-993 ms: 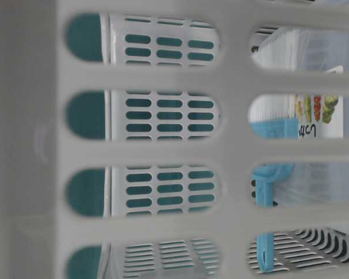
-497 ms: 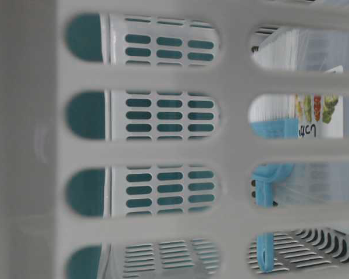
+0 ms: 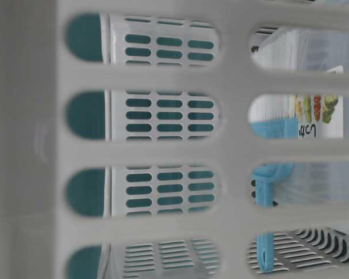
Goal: Pick up the dustpan from the shopping basket with the left arm.
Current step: 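Hold the raised dustpan steady in the left gripper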
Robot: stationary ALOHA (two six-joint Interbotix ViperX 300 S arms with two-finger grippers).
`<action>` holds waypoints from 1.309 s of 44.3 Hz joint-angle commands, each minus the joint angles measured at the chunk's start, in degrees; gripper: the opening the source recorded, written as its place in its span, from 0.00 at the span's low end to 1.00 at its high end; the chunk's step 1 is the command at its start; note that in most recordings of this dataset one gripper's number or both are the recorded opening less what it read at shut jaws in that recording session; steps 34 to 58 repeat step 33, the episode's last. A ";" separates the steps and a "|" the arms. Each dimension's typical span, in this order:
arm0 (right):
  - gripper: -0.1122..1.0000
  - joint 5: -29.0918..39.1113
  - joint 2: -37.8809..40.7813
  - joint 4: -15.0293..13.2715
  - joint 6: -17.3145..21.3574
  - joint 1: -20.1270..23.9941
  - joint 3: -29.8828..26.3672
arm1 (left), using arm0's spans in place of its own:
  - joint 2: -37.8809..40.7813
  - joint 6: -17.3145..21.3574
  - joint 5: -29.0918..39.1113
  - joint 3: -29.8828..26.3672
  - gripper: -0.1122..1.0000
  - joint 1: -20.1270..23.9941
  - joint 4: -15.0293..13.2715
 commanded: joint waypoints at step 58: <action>0.10 -1.58 0.26 0.18 0.09 0.53 0.26 | -0.53 -0.35 -4.13 2.20 0.37 -0.53 0.18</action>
